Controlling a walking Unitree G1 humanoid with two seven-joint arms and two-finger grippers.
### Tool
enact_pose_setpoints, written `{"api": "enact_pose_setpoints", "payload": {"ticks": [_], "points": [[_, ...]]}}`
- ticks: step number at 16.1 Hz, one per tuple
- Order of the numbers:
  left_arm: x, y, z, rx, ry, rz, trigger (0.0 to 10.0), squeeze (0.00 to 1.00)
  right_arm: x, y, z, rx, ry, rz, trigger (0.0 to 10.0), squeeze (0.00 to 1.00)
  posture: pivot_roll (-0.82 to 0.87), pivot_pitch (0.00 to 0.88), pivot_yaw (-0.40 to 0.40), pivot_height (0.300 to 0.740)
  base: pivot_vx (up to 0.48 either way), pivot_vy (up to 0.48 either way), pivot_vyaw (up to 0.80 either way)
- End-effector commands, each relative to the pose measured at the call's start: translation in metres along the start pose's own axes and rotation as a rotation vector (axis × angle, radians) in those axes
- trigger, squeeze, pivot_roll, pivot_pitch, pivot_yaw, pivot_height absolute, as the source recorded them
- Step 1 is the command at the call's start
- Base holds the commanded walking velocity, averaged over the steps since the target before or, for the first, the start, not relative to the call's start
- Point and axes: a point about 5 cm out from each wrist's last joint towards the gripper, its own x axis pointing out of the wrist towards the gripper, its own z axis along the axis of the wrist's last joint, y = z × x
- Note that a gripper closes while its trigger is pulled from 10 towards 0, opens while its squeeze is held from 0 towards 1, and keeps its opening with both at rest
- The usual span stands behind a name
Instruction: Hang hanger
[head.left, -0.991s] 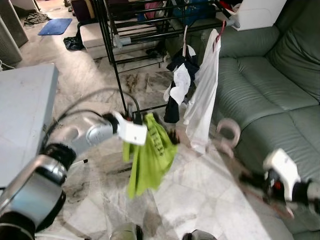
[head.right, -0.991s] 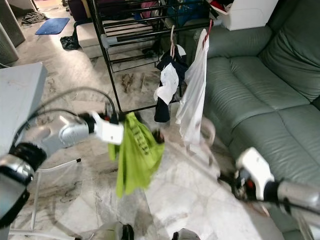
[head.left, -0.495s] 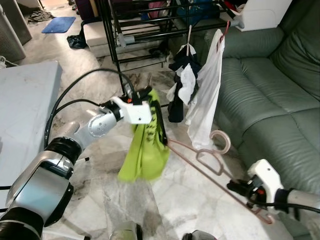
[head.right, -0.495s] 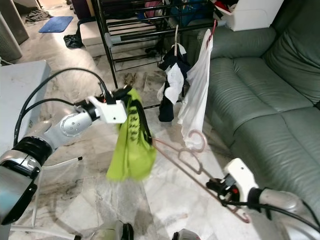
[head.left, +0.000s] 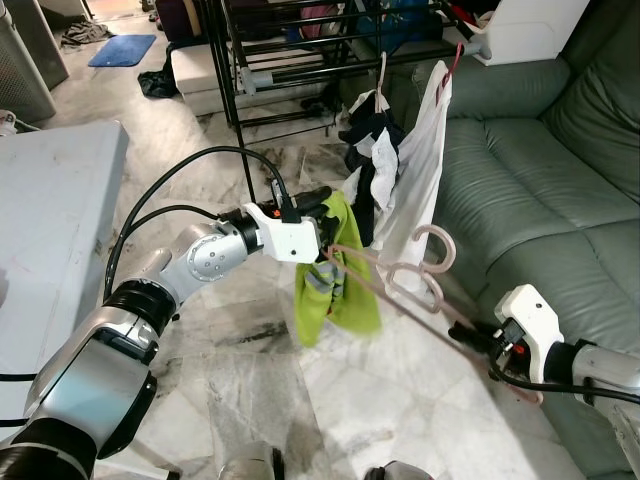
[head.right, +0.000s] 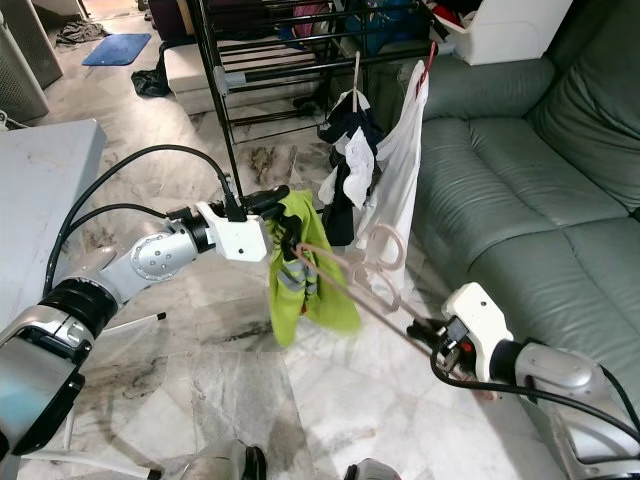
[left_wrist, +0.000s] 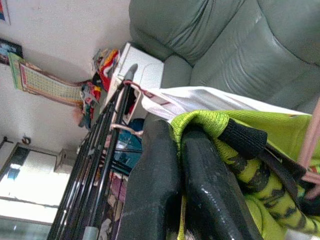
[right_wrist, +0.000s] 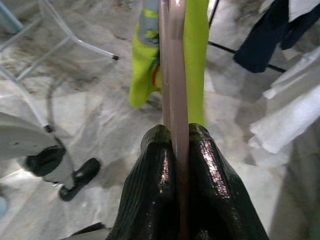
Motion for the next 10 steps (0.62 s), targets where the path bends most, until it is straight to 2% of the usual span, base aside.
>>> {"api": "enact_pose_setpoints", "payload": {"ticks": [1,5,7,8,10], "points": [[0.000,0.006,-0.002,-0.013,0.015,0.030,10.0,0.00,0.004,-0.003,0.002,-0.018,-0.013,-0.035,10.0,0.00,-0.06,0.015,0.032,0.740,0.000,0.000,0.00],[0.006,0.010,0.001,-0.091,0.029,0.040,10.0,0.00,0.021,0.003,-0.004,-0.051,-0.009,-0.054,10.0,0.00,-0.06,0.016,0.033,0.740,0.000,0.000,0.00],[0.016,0.008,0.010,-0.182,0.015,0.057,10.0,0.00,0.040,0.010,-0.005,-0.041,0.014,-0.014,10.0,0.00,-0.05,0.015,0.033,0.740,0.000,0.000,0.00],[0.021,0.011,0.015,-0.198,0.008,0.087,10.0,0.00,0.043,0.019,-0.015,-0.037,0.089,0.061,10.0,0.00,-0.05,0.015,0.031,0.740,0.000,0.000,0.00],[0.023,0.014,0.013,-0.172,0.033,0.121,10.0,0.00,0.030,0.035,-0.039,-0.062,0.260,0.219,10.0,0.00,-0.04,0.017,0.023,0.740,0.000,0.000,0.00]]}}
